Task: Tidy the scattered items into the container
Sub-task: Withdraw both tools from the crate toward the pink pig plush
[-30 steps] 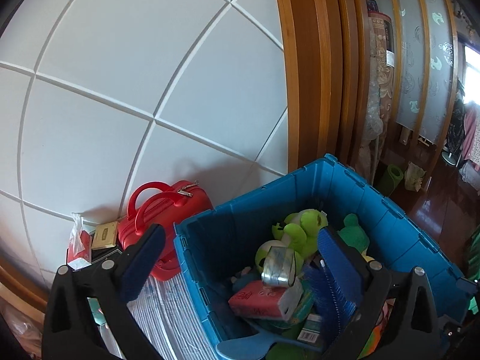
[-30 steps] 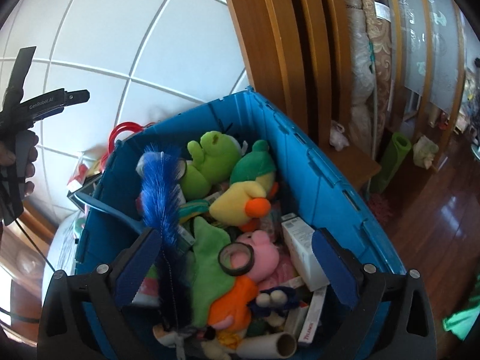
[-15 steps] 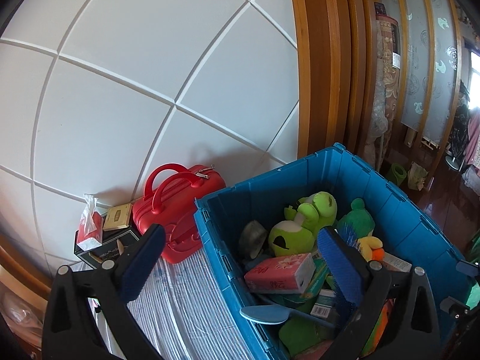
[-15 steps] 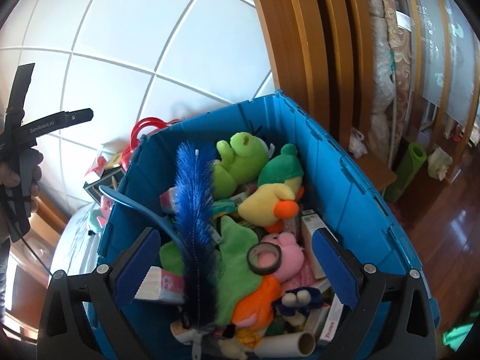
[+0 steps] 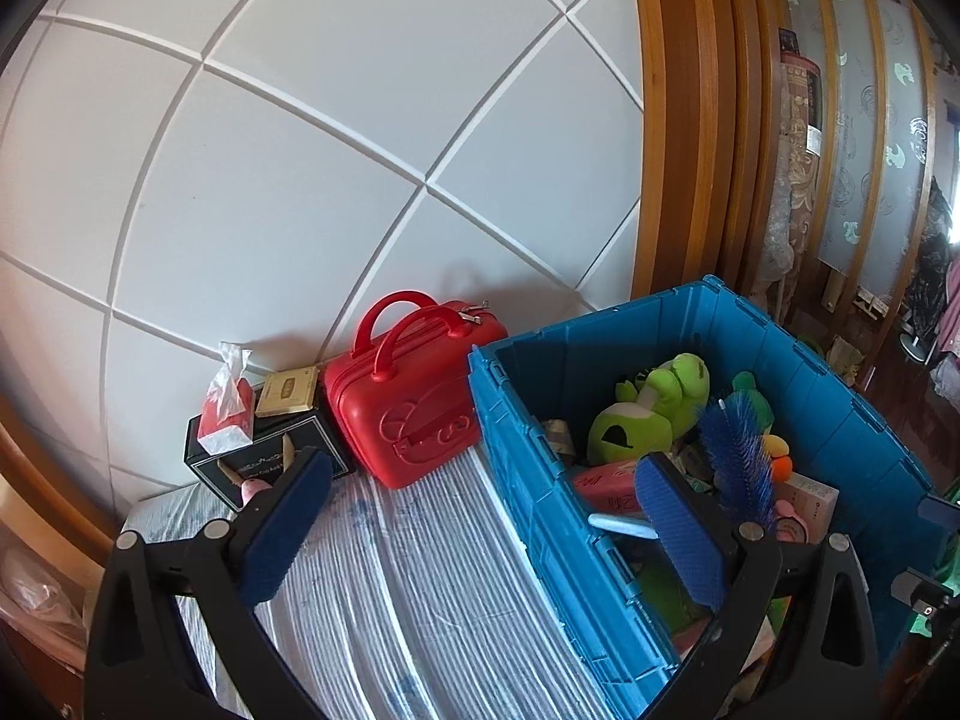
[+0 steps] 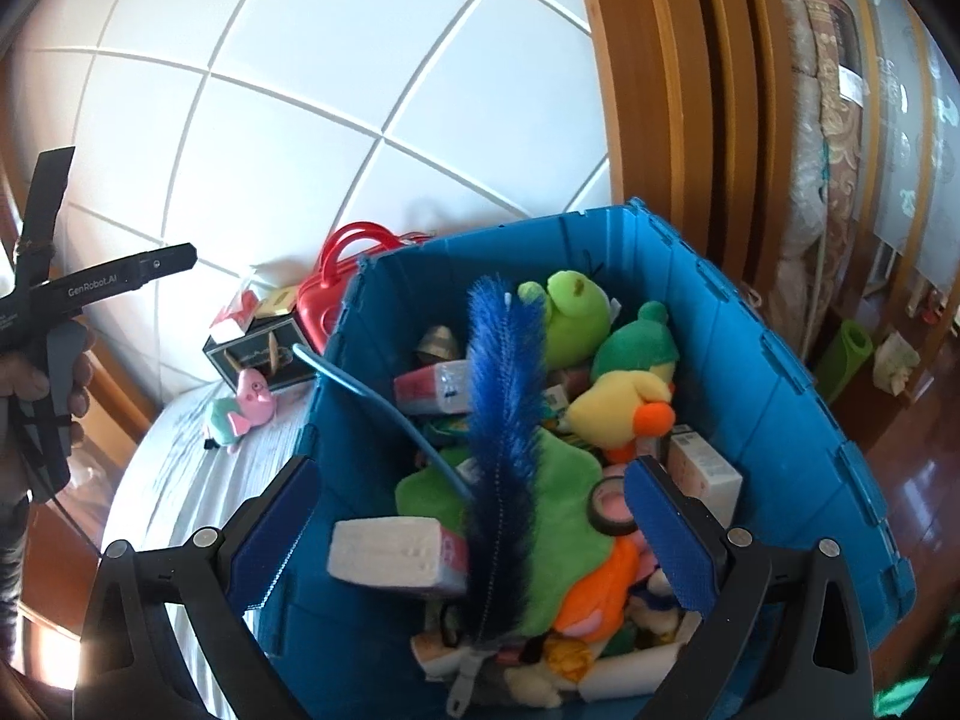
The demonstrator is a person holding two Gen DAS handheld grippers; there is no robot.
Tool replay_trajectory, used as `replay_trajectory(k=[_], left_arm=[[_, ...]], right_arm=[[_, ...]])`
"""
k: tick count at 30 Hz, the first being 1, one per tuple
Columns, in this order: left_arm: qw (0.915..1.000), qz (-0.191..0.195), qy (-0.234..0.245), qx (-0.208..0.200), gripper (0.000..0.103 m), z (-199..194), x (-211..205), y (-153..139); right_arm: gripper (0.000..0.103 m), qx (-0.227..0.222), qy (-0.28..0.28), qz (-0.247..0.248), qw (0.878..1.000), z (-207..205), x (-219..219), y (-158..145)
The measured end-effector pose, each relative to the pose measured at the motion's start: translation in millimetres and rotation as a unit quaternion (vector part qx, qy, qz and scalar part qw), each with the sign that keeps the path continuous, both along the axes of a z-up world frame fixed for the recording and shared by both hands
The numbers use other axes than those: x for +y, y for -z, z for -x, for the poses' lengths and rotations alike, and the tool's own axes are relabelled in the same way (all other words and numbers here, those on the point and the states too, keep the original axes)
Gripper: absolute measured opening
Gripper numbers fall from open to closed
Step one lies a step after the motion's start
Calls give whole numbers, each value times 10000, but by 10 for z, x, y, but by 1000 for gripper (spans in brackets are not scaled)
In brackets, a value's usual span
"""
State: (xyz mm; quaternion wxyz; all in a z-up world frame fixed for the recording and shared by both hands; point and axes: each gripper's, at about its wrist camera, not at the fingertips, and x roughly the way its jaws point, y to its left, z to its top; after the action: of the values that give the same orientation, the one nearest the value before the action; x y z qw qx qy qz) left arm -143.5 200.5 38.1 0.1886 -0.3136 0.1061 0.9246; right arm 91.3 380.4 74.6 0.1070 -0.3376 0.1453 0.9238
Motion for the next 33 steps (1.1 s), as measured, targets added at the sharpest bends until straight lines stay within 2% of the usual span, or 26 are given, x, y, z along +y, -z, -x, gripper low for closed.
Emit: replay_trajectory(k=[10,17,26,33], left_arm=[[9988,25,-479,-67,103,-92,-1214,156],[9950,147,-969,-212,103,-128,-2123,392],[9870,227,-1507,-517,103,-27,-3078,891],[9817,300,-1707,-783,103,303,-3540,1458]], right_arm=[[102,-32,-341,-134,9993,278,-939,-68],[102,-127,-809,-191,9965,641,-1691,29],[102,-243,-1383,-334,9895,1221,-2473,308],[102,-393,-1608,-453,9852,1874,-2903,678]])
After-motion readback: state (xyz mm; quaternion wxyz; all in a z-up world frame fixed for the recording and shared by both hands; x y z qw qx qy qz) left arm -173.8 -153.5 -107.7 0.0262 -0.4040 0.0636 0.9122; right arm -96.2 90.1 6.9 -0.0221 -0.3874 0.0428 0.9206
